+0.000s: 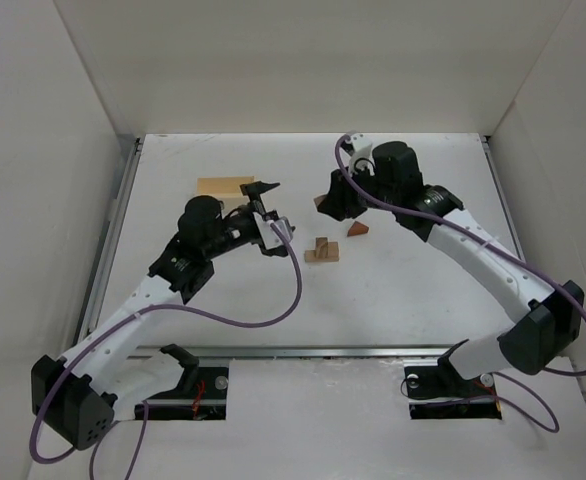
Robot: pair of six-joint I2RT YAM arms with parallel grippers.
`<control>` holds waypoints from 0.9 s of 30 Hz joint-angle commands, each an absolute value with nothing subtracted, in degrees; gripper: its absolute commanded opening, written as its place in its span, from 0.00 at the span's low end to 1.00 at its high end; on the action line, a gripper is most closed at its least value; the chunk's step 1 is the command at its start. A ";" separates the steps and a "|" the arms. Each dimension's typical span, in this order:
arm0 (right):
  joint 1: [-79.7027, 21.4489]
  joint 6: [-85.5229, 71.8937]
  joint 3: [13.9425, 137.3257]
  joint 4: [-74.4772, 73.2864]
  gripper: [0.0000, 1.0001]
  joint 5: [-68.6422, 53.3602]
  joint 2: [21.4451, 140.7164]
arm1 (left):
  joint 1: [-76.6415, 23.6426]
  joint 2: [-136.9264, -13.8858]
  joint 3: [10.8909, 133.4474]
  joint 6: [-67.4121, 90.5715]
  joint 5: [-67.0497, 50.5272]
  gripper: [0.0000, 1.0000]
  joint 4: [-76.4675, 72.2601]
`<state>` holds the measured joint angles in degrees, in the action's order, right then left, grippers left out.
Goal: Build the wood block tower
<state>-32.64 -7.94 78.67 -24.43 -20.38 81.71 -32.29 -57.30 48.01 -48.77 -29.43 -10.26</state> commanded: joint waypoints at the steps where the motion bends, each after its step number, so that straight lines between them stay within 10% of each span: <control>1: -35.14 -15.28 78.93 -25.30 0.00 -9.34 80.68 | -32.43 -55.12 49.67 -45.54 -28.31 0.99 -10.46; 14: -48.16 -29.87 86.74 -35.41 0.00 12.99 93.77 | -29.97 -39.73 32.00 -16.18 12.43 0.99 -5.98; 27: -51.15 -37.17 84.02 -34.54 0.00 18.19 100.54 | -29.97 -35.68 27.42 -9.14 21.53 0.99 -7.73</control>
<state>-50.33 -34.68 84.47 -35.55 15.27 98.39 -29.93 -36.60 27.62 -11.42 18.04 -3.99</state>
